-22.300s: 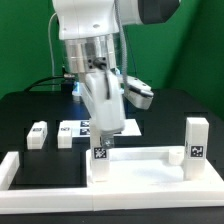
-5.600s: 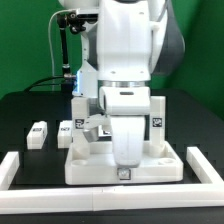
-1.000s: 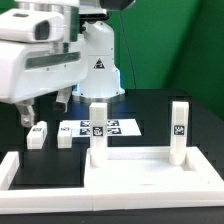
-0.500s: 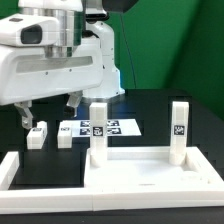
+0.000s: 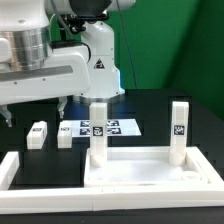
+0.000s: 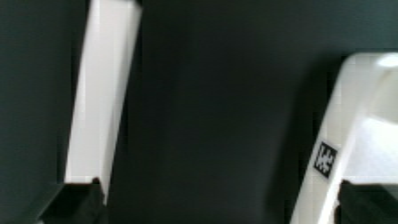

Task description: Assemble desk

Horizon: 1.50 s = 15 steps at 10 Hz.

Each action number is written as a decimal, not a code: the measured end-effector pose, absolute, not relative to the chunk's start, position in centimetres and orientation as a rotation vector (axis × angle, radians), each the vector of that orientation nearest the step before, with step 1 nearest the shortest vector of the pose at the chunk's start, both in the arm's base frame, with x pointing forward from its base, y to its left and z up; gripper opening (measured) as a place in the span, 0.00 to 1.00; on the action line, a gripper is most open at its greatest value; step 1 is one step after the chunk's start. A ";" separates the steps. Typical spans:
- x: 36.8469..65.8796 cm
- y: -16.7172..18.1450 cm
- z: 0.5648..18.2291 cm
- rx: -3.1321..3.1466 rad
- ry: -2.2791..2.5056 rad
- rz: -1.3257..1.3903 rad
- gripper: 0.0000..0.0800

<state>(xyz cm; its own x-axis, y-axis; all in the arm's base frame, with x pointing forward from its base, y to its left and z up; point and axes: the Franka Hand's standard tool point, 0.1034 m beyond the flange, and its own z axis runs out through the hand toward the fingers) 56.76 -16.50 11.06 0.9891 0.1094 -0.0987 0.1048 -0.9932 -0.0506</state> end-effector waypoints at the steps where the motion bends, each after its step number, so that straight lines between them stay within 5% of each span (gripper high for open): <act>1: 56.7 -16.4 11.0 -3.092 -0.107 0.160 0.81; 8: 51.4 -18.7 8.5 -2.773 0.917 0.458 0.81; 12: 50.6 -18.3 7.7 -2.718 0.902 0.535 0.81; 14: 47.2 -16.0 6.6 -2.556 0.858 0.836 0.81; 15: 47.8 -15.2 6.5 -2.589 0.832 0.874 0.81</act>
Offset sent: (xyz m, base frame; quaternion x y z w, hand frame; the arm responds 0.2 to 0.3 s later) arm -0.0305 -0.0504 -0.0265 0.0869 -0.0857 0.3541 0.9272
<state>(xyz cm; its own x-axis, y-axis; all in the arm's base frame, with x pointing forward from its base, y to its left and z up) 47.80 -15.20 6.49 0.6505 -0.4313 -0.6251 -0.6033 -0.7934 -0.0804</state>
